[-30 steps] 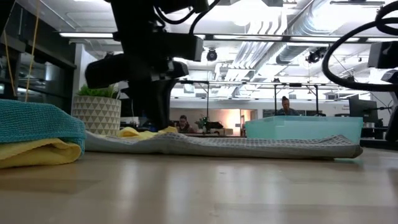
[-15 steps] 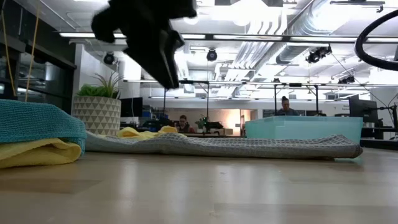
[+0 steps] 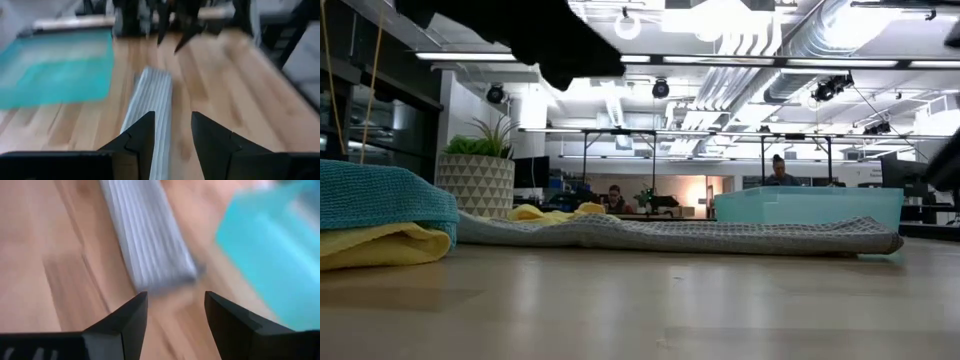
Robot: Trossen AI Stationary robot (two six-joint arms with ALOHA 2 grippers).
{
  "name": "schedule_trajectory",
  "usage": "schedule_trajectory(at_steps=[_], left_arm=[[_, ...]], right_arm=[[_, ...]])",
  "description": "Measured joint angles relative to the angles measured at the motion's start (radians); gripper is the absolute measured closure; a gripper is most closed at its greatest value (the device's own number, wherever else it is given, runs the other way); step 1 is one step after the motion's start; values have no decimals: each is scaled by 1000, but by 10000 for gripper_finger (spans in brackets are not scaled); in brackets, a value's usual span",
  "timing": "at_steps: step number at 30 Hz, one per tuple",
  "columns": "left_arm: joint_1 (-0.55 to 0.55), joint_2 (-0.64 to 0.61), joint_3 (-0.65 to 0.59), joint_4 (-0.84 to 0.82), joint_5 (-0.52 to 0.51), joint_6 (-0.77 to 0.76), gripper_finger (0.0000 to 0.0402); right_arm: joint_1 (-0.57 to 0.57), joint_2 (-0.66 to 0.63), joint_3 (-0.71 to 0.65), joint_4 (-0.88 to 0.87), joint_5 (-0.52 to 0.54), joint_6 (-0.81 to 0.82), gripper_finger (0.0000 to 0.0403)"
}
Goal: Fold microfiber towels
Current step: Fold the gray microfiber cloth
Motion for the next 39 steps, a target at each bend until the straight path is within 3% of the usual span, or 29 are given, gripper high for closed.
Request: schedule_trajectory(at_steps=[4,8,12,20,27,30,36,39], left_arm=[[-35,-10,-42,169,0,15,284],[-66,-9,-46,192,-11,71,284],[-70,-10,-61,208,-54,73,284],[-36,-164,-261,381,-111,47,284],[-25,-309,-404,404,-101,27,284],[-25,-324,-417,403,-72,26,284],[-24,-324,-416,405,-68,27,284],[-24,-324,-416,404,-69,27,284]], right_arm=[[0,0,50,2,237,-51,215],[-8,0,94,-6,466,-139,215],[-60,-4,113,-20,509,-155,215],[-196,-5,76,-27,458,-88,215],[-293,-5,-66,237,380,-82,219],[-332,-5,-114,498,297,-293,232],[-447,-4,-134,1215,2,-1077,262],[-508,-5,-135,1401,-99,-1288,264]])
